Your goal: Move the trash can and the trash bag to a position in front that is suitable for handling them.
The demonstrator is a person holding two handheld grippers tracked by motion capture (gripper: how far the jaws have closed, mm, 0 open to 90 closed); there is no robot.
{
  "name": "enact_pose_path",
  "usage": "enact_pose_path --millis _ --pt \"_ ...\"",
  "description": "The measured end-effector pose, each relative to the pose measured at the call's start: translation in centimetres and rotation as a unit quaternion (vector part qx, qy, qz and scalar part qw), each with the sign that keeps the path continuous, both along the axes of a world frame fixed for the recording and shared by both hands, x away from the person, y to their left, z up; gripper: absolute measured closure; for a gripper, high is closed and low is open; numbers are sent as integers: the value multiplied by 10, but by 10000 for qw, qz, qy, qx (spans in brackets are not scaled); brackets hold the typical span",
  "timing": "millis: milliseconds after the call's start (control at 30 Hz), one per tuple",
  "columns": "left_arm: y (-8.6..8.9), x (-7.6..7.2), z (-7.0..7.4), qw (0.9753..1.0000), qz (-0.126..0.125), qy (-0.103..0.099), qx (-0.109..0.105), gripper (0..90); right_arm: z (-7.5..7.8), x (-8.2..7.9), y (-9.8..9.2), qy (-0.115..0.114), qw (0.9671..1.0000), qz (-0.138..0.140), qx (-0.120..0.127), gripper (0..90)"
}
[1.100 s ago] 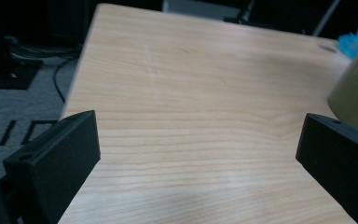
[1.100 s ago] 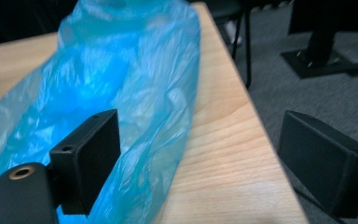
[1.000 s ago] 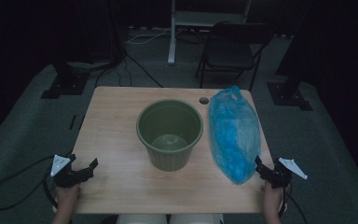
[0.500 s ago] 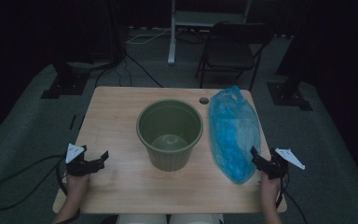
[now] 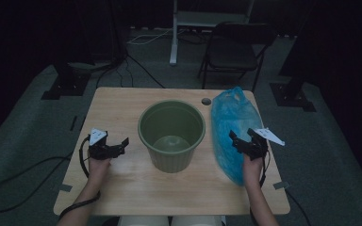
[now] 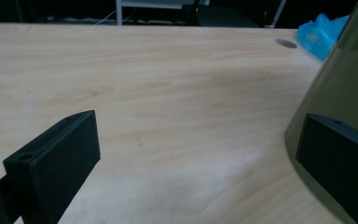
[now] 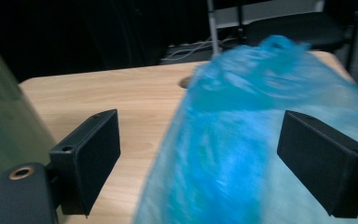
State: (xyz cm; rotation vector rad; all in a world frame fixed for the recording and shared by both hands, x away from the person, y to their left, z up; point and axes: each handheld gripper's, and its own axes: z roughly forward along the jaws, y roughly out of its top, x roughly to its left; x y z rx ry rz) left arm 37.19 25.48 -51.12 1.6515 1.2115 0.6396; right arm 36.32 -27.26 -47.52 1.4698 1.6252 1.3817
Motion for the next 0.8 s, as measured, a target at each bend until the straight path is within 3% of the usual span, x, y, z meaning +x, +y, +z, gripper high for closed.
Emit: enact_pose_path --millis 100,300,433,500,600,667,700,800 --pt "-10 8 2 10000 -70 5 37 2 0 10 16 1 9999 155 -9 126" --pt "-28 21 7 9996 -255 5 129 1 -3 25 50 249 9980 567 135 126" --pt "-36 25 12 9993 -353 -1 158 1 -7 29 65 293 9971 700 31 126" --pt "-44 27 16 9985 -469 -30 286 1 -11 33 75 378 9959 823 -36 125" --pt "-51 25 20 9978 -557 -61 341 1 -13 34 81 378 9934 1082 -1 124" --pt "-51 25 20 9978 -557 -61 341 1 -13 34 83 373 9925 1167 3 124" --pt "-55 20 23 9970 -601 -108 483 6 -13 32 84 350 9926 1164 9 134" --pt "-56 16 24 9963 -649 -126 541 5 -13 30 81 382 9918 1223 36 136"
